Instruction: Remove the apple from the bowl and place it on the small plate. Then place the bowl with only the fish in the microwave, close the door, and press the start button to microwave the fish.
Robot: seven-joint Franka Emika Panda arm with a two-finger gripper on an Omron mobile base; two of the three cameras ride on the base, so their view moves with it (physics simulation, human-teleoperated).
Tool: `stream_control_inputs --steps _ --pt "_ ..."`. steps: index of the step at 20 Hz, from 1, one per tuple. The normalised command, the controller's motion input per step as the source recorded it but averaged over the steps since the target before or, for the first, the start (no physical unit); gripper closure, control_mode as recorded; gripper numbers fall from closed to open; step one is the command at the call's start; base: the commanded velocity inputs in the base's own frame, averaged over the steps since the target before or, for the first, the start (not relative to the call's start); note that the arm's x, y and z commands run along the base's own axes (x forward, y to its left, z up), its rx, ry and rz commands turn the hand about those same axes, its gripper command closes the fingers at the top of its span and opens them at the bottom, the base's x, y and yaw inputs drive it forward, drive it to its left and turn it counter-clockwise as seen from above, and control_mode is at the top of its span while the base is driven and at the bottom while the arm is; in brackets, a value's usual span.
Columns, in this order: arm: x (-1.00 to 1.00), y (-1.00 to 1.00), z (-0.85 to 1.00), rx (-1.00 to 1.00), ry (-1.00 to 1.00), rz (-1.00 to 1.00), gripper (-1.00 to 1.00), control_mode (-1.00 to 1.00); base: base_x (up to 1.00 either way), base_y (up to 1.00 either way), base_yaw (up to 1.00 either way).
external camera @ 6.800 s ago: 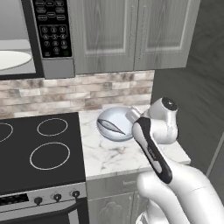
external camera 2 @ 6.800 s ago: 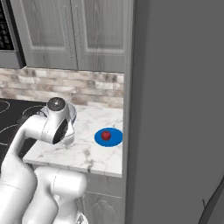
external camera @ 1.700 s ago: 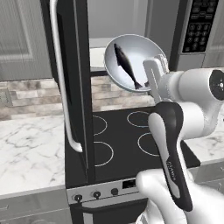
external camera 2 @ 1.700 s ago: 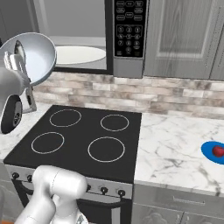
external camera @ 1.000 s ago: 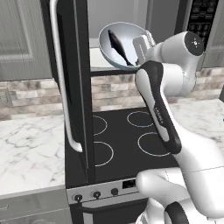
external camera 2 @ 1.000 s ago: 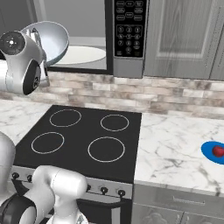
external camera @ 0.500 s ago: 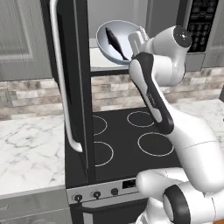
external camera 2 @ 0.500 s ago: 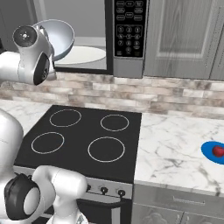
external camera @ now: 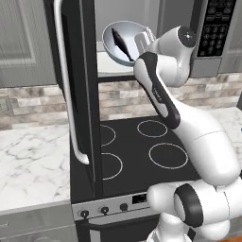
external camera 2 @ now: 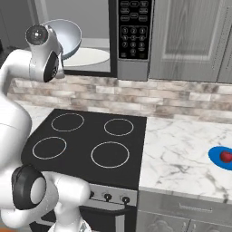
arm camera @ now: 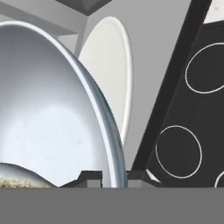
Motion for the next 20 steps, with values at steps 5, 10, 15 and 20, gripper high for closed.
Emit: stream_control_inputs --steps 5,10,15,20 --pt "0.23 0.0 -0.01 0.0 0.02 0.0 1.0 -1.0 0.0 0.0 0.0" --pt "0.05 0.0 -0.05 0.0 0.1 0.0 1.0 -1.0 0.0 0.0 0.0" --pt "0.0 0.0 -0.09 -0.04 0.13 0.0 1.0 -1.0 0.0 0.0 0.0" --pt "0.04 0.0 -0.12 -0.06 0.13 0.0 1.0 -1.0 0.0 0.0 0.0"
